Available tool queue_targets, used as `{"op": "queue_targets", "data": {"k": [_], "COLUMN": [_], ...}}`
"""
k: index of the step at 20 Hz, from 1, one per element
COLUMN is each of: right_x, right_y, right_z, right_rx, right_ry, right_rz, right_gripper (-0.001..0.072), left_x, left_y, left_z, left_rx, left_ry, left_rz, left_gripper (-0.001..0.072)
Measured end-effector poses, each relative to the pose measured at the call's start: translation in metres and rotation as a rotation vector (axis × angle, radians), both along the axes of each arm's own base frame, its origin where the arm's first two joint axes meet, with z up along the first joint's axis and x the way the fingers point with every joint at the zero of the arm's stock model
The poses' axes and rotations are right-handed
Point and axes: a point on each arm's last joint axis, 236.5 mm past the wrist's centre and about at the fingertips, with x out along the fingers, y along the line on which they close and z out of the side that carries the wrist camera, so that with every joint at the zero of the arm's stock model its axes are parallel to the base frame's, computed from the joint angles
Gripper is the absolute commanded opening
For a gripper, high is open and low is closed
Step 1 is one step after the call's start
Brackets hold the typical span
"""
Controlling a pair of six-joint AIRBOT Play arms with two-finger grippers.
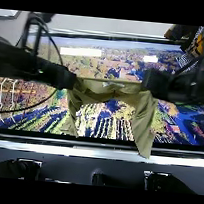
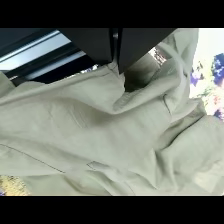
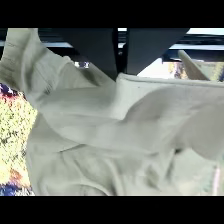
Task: Fold the clothes and pants, and hang the long-sleeved shirts on hangers.
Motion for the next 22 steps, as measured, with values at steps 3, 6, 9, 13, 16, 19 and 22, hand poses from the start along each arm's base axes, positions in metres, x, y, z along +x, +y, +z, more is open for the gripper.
{"op": "queue_targets", "data": {"k": [3, 6, 9, 13, 16, 19, 22], "right_x": [-0.002, 0.001, 0.012, 0.023, 0.027, 0.028, 0.027], "right_y": [0.001, 0.007, 0.014, 0.014, 0.004, 0.000, 0.001], "right_z": [0.019, 0.015, -0.009, -0.046, -0.088, -0.145, -0.198], "right_rx": [0.037, 0.016, -0.085, -0.234, -0.323, -0.340, -0.304], "right_ry": [-0.038, -0.020, 0.043, 0.122, 0.176, 0.227, 0.263], "right_rz": [0.010, 0.032, 0.078, 0.139, 0.130, 0.067, -0.012], "right_gripper": [0.0039, 0.0039, 0.0040, 0.0038, 0.0039, 0.0039, 0.0039], "left_x": [-0.013, -0.021, -0.020, -0.012, -0.003, 0.002, 0.001], "left_y": [0.003, 0.007, 0.010, 0.016, 0.017, 0.016, 0.016], "left_z": [0.012, 0.010, -0.006, -0.057, -0.097, -0.139, -0.176], "left_rx": [-0.036, -0.035, 0.006, 0.098, 0.116, 0.125, 0.133], "left_ry": [0.007, 0.040, 0.086, 0.180, 0.245, 0.299, 0.347], "left_rz": [0.027, 0.052, 0.083, 0.124, 0.148, 0.180, 0.214], "left_gripper": [0.0025, 0.0025, 0.0025, 0.0025, 0.0025, 0.0025, 0.0026]}}
